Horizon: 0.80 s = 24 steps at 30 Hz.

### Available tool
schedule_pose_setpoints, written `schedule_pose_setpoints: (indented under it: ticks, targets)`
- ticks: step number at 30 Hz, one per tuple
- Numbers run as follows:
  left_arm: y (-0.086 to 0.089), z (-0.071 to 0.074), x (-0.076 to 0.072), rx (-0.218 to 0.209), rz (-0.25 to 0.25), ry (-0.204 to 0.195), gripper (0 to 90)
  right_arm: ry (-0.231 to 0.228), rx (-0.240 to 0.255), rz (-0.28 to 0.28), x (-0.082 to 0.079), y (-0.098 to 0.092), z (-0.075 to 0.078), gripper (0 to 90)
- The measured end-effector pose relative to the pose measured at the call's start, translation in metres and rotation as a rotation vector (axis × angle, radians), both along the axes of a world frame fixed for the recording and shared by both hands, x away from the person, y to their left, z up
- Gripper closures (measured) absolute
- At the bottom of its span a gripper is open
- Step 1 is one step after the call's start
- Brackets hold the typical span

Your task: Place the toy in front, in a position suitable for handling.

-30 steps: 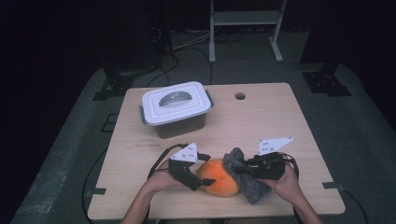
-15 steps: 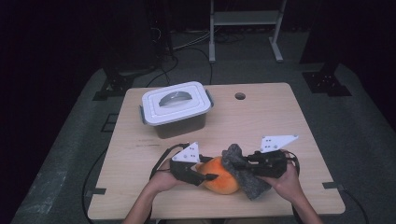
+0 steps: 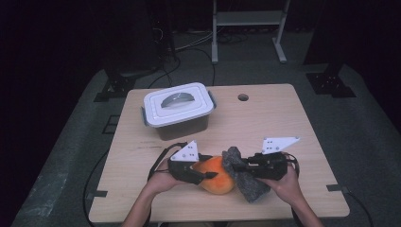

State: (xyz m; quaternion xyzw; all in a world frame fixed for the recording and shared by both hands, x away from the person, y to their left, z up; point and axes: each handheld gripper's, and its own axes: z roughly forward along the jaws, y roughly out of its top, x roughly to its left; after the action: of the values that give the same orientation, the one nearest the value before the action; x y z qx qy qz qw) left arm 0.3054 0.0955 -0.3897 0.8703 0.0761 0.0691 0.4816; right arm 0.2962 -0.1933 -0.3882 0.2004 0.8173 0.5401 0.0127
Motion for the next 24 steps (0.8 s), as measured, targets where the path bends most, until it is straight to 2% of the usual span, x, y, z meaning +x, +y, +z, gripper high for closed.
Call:
schedule_pose_setpoints:
  ticks: [2, 3, 5, 10, 11, 12, 13, 15, 17, 22, 24]
  targets:
    - [-0.003, -0.002, -0.001, -0.005, 0.005, -0.010, 40.9, -0.026, -0.031, -0.012, -0.002, 0.005, 0.000, 76.6]
    - [-0.003, -0.002, -0.001, -0.005, 0.005, -0.010, 38.1, -0.026, -0.031, -0.012, -0.002, 0.005, 0.000, 76.6]
    - [-0.005, -0.005, 0.001, -0.021, 0.009, 0.006, 30.8, -0.005, -0.042, -0.016, 0.001, 0.002, -0.008, 76.9]
    - [-0.002, -0.006, 0.005, -0.009, 0.020, 0.031, 12.1, 0.026, -0.051, -0.019, 0.006, -0.002, -0.019, 77.0]
    - [0.003, -0.009, 0.009, -0.010, 0.028, 0.050, 11.4, 0.035, -0.046, -0.022, 0.008, -0.005, -0.021, 77.1]
    - [0.003, -0.009, 0.009, -0.010, 0.028, 0.050, 11.2, 0.039, -0.048, -0.025, 0.008, -0.006, -0.021, 77.0]
    - [0.007, -0.014, 0.013, -0.014, 0.022, 0.092, 10.5, 0.040, -0.052, -0.024, 0.008, -0.007, -0.022, 77.0]
    - [0.009, -0.017, 0.015, -0.015, 0.016, 0.124, 10.8, 0.048, -0.053, -0.023, 0.009, -0.008, -0.024, 77.0]
    - [0.011, -0.020, 0.015, -0.031, 0.003, 0.136, 17.0, 0.063, -0.065, -0.027, 0.010, -0.010, -0.027, 77.0]
    - [0.015, -0.016, 0.013, -0.042, 0.008, 0.107, 35.2, 0.099, -0.102, -0.046, 0.012, -0.017, -0.032, 77.1]
    - [0.016, -0.012, 0.012, -0.048, 0.010, 0.097, 39.7, 0.103, -0.096, -0.054, 0.012, -0.020, -0.031, 77.1]
